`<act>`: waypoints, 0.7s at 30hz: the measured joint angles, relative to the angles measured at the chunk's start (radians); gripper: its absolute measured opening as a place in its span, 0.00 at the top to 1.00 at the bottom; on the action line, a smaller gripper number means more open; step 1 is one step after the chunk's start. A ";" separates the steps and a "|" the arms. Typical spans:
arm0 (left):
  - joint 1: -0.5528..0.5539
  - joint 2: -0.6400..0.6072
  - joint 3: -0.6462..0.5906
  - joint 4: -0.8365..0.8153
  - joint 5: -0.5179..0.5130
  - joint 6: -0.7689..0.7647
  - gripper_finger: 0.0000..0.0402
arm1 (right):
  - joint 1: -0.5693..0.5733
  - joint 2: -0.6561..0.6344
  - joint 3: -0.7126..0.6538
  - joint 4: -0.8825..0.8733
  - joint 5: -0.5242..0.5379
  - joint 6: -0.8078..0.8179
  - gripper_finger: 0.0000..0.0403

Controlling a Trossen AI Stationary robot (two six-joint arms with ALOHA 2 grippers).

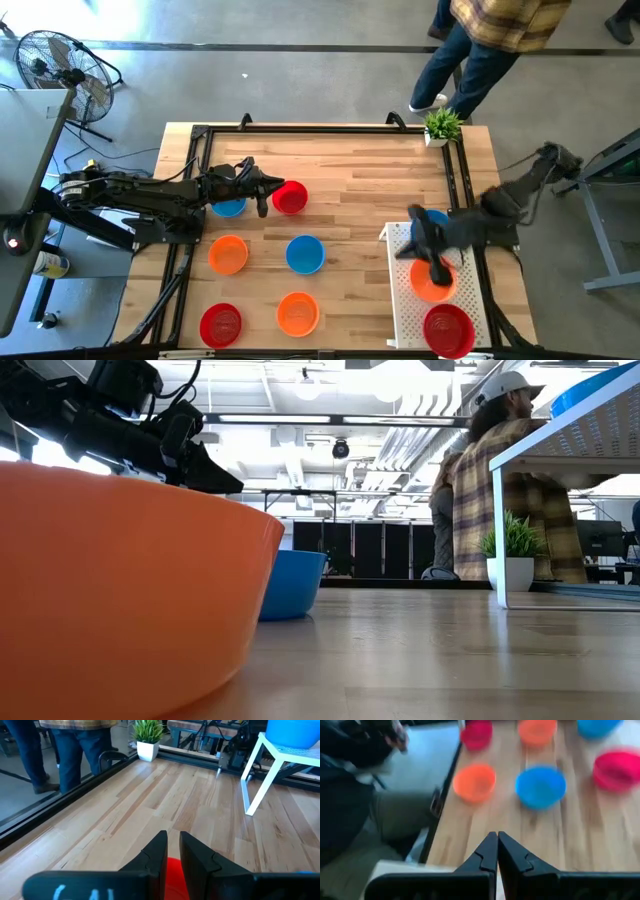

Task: Pick & Place Mini bowls
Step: Stack the orange bowl on top of the other orange bowl on the shelf

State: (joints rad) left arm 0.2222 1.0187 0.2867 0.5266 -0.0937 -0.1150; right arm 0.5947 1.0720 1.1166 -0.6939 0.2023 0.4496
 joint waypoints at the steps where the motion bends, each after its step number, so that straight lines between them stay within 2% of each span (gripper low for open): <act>1: 0.000 0.000 0.000 -0.002 0.000 0.002 0.89 | -0.052 -0.034 -0.052 0.066 -0.040 -0.062 1.00; 7: 0.000 0.000 0.000 -0.023 0.000 -0.005 0.89 | -0.373 -0.162 -0.297 0.344 -0.248 -0.345 1.00; 12: 0.000 0.000 0.009 -0.063 0.006 -0.020 0.89 | -0.596 -0.172 -0.389 0.507 -0.379 -0.471 1.00; 15: 0.000 -0.006 0.052 -0.160 0.002 -0.006 0.89 | -0.692 -0.169 -0.401 0.552 -0.398 -0.522 1.00; 21: 0.000 -0.018 0.226 -0.480 -0.021 0.047 0.89 | -0.823 -0.169 -0.401 0.565 -0.400 -0.584 1.00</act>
State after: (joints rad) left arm 0.2222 1.0007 0.5129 0.0470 -0.1150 -0.0675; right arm -0.2283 0.9031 0.7151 -0.1292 -0.1977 -0.1346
